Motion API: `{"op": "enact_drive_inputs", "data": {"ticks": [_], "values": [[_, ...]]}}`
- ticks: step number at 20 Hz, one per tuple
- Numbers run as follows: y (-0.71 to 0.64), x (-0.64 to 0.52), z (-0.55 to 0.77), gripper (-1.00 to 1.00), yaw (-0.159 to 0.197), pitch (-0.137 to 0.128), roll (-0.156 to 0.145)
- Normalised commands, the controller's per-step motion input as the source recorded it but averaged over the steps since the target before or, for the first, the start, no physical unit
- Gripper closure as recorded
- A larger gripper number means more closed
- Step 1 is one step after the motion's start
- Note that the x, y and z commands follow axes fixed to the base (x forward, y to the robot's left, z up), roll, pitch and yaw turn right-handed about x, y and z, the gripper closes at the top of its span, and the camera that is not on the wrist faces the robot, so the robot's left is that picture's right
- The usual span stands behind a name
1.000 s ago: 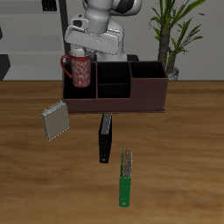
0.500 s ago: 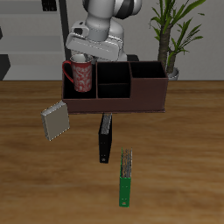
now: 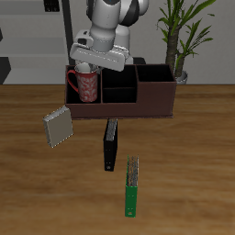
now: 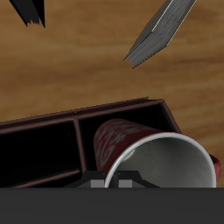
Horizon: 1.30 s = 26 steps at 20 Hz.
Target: Place the red mug into the back desk caddy's left compartment
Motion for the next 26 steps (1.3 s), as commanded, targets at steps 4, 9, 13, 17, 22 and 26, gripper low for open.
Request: {"op": "enact_drive_inputs", "data": {"ticks": [4, 9, 13, 17, 22, 26], "values": [[0.01, 0.08, -0.21, 1.00, -0.016, 0.040, 0.010], [0.01, 0.12, -0.20, 1.00, -0.020, 0.053, 0.019], [0.02, 0.06, -0.22, 1.00, -0.014, 0.058, 0.019], [-0.03, 0.06, -0.16, -1.00, -0.061, 0.096, 0.042], [0.01, 0.05, -0.04, -1.00, -0.024, 0.052, 0.035], [-0.06, -0.01, 0.09, -1.00, -0.008, -0.005, -0.007]]}}
